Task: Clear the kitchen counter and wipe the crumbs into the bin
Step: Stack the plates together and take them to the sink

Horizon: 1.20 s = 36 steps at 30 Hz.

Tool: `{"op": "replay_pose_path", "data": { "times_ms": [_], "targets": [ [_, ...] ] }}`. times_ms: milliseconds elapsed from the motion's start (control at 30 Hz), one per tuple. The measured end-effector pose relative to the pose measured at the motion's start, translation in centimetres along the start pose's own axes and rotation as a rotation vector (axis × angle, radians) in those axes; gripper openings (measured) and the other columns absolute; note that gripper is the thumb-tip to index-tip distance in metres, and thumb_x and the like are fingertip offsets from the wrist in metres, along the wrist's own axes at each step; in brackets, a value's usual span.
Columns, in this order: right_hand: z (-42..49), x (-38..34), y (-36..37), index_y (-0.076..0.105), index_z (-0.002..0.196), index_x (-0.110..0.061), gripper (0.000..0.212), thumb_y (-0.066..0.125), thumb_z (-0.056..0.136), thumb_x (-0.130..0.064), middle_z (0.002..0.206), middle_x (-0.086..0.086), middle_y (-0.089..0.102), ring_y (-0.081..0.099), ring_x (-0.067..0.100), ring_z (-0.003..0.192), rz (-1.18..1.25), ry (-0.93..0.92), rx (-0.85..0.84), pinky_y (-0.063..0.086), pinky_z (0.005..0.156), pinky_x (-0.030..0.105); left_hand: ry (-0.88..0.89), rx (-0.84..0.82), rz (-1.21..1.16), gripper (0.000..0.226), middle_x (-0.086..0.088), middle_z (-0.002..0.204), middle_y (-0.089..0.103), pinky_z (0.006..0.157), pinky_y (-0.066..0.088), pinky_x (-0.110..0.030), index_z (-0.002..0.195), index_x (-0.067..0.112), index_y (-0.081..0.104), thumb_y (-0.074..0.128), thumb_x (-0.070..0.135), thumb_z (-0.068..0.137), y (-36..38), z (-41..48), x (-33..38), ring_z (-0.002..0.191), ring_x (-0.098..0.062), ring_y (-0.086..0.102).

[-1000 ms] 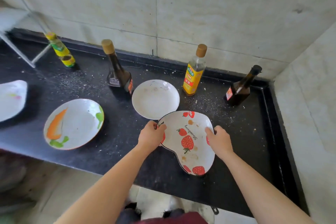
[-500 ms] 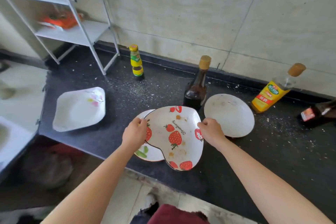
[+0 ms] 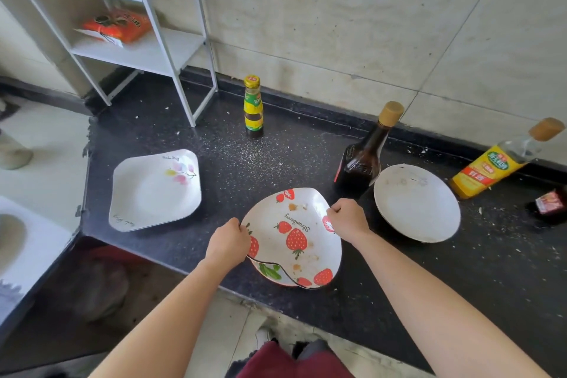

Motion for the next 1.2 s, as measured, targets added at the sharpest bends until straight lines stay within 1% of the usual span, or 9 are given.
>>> {"op": "replay_pose_path", "data": {
  "times_ms": [200, 300, 400, 533, 667, 867, 967, 1100, 1200],
  "targets": [
    [0.2, -0.7, -0.1, 0.062, 0.092, -0.007, 0.015, 0.05, 0.094, -0.017, 0.086, 0.006, 0.06, 0.054, 0.015, 0.074, -0.038, -0.047, -0.039, 0.034, 0.052, 0.02, 0.007, -0.046, 0.201, 0.025, -0.016, 0.11, 0.061, 0.081, 0.045, -0.038, 0.1, 0.008, 0.05, 0.032, 0.025, 0.095, 0.3, 0.4, 0.2, 0.099, -0.033, 0.057],
    [0.1, -0.5, -0.5, 0.062, 0.093, -0.007, 0.017, 0.051, 0.094, -0.02, 0.09, 0.008, 0.063, 0.055, 0.014, 0.075, -0.028, -0.059, -0.078, 0.036, 0.054, 0.02, -0.006, 0.014, 0.301, 0.033, -0.015, 0.123, 0.048, 0.091, 0.041, -0.043, 0.121, 0.009, 0.041, 0.035, 0.026, 0.094, -0.3, 0.0, 1.8, 0.115, -0.033, 0.045],
    [-0.1, 0.4, -2.2, 0.061, 0.1, -0.01, 0.016, 0.052, 0.094, -0.022, 0.097, 0.003, 0.065, 0.056, 0.013, 0.081, 0.018, -0.085, -0.037, 0.042, 0.067, 0.023, 0.167, 0.178, 0.379, 0.037, -0.01, 0.128, 0.041, 0.093, 0.039, -0.039, 0.127, 0.013, 0.037, 0.039, 0.026, 0.092, -0.8, -0.8, 7.0, 0.118, -0.028, 0.037],
    [0.3, 4.8, -5.5, 0.058, 0.11, -0.016, 0.018, 0.053, 0.095, -0.023, 0.108, 0.0, 0.063, 0.059, 0.014, 0.094, 0.08, -0.035, 0.05, 0.044, 0.077, 0.02, 0.467, 0.172, 0.255, 0.036, -0.002, 0.133, 0.042, 0.1, 0.035, -0.032, 0.13, 0.018, 0.041, 0.041, 0.022, 0.094, 2.7, -2.4, 16.1, 0.121, -0.022, 0.034],
    [1.5, 11.7, -10.3, 0.057, 0.112, -0.017, 0.019, 0.053, 0.095, -0.021, 0.114, 0.004, 0.062, 0.052, 0.012, 0.087, 0.104, 0.115, 0.136, 0.045, 0.076, 0.021, 0.555, -0.001, 0.014, 0.036, 0.001, 0.133, 0.044, 0.099, 0.038, -0.03, 0.13, 0.021, 0.046, 0.044, 0.019, 0.094, 8.8, -4.2, 23.0, 0.124, -0.016, 0.038],
    [2.6, 21.7, -16.5, 0.044, 0.13, -0.009, 0.041, 0.053, 0.092, -0.023, 0.131, 0.01, 0.049, 0.056, 0.026, 0.108, 0.027, 0.349, 0.227, 0.044, 0.078, 0.032, 0.235, -0.3, -0.117, 0.043, -0.01, 0.128, 0.051, 0.094, 0.047, -0.035, 0.133, 0.01, 0.04, 0.049, 0.021, 0.092, 18.9, -3.0, 25.8, 0.113, -0.025, 0.054],
    [3.8, 24.1, -16.4, 0.041, 0.131, -0.009, 0.042, 0.053, 0.093, -0.021, 0.132, 0.01, 0.048, 0.056, 0.024, 0.105, 0.075, 0.394, 0.177, 0.042, 0.072, 0.028, 0.03, -0.328, -0.23, 0.036, -0.011, 0.116, 0.059, 0.08, 0.05, -0.035, 0.126, 0.007, 0.044, 0.048, 0.02, 0.092, 21.1, -1.4, 24.6, 0.101, -0.027, 0.059],
    [5.0, 24.8, -14.6, 0.044, 0.125, -0.01, 0.035, 0.044, 0.091, -0.005, 0.121, 0.009, 0.054, 0.048, 0.015, 0.086, 0.221, 0.4, 0.092, 0.039, 0.059, 0.024, -0.157, -0.354, -0.434, 0.026, -0.002, 0.089, 0.061, 0.084, 0.056, -0.041, 0.119, 0.01, 0.051, 0.047, 0.012, 0.093, 23.1, -0.5, 23.2, 0.087, -0.023, 0.062],
    [5.4, 25.2, -14.4, 0.045, 0.123, -0.01, 0.036, 0.042, 0.089, -0.002, 0.116, 0.008, 0.053, 0.05, 0.018, 0.09, 0.309, 0.425, 0.103, 0.042, 0.058, 0.025, -0.214, -0.373, -0.517, 0.03, -0.001, 0.095, 0.056, 0.072, 0.055, -0.034, 0.122, 0.01, 0.046, 0.048, 0.006, 0.092, 23.9, -0.6, 23.1, 0.081, -0.019, 0.058]
  ]
}}
Point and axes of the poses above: each hand's wrist, its own z-axis towards the middle knuckle, its own y-axis out of the palm, x = y × z, the point moved 10 cm from there along z, towards the middle knuckle
